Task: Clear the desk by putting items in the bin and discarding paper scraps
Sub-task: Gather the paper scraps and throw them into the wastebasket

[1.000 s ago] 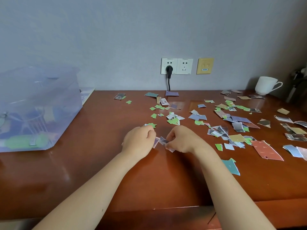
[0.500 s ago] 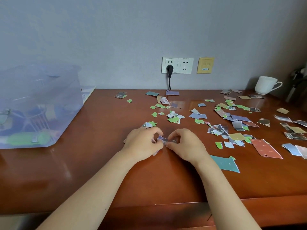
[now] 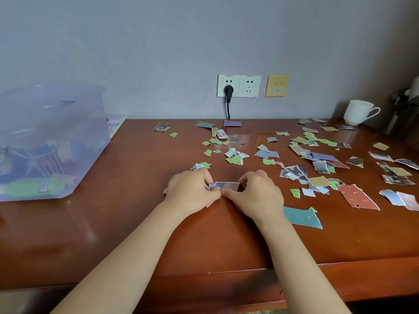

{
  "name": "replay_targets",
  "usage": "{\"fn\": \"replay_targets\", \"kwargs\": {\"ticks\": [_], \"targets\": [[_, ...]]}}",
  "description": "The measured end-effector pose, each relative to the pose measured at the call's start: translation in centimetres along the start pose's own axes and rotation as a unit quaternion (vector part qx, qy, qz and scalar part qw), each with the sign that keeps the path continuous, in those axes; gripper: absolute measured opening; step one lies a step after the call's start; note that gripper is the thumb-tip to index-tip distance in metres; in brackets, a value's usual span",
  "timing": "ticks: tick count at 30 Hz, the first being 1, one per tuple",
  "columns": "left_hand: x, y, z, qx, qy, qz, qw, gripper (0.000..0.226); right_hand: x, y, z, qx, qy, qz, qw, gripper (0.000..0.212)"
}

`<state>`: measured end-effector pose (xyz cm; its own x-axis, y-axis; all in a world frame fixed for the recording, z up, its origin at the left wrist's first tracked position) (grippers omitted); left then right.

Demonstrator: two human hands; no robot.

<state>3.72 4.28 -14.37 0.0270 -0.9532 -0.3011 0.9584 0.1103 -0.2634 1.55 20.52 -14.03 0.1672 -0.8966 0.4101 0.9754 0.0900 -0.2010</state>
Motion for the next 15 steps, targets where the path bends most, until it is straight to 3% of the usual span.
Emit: {"fn": "replay_targets", "kwargs": {"ticks": [8,15], "targets": [[0.8,0.2,0.0,0.018,0.071,-0.001,0.997,0.014,1.3,0.1,-0.7,0.016,-0.110,0.082,0.990,0.014],[1.0,0.2,0.1,0.019,0.227,-0.019,0.974,0.002,2.4,0.1,-0.8,0.012,-0.173,0.132,0.976,0.014]]}}
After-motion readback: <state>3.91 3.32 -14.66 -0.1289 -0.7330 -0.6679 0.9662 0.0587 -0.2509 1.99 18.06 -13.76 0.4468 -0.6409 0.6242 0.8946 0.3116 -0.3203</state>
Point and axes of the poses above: each hand's wrist, its own y-axis away from the middle knuckle, its own z-axis out of the back of the hand, x = y × z, the point moved 7 cm from there along -y, towards the middle knuckle, and after that the axes turned 1 degree about -z, right-handed, at the moved point
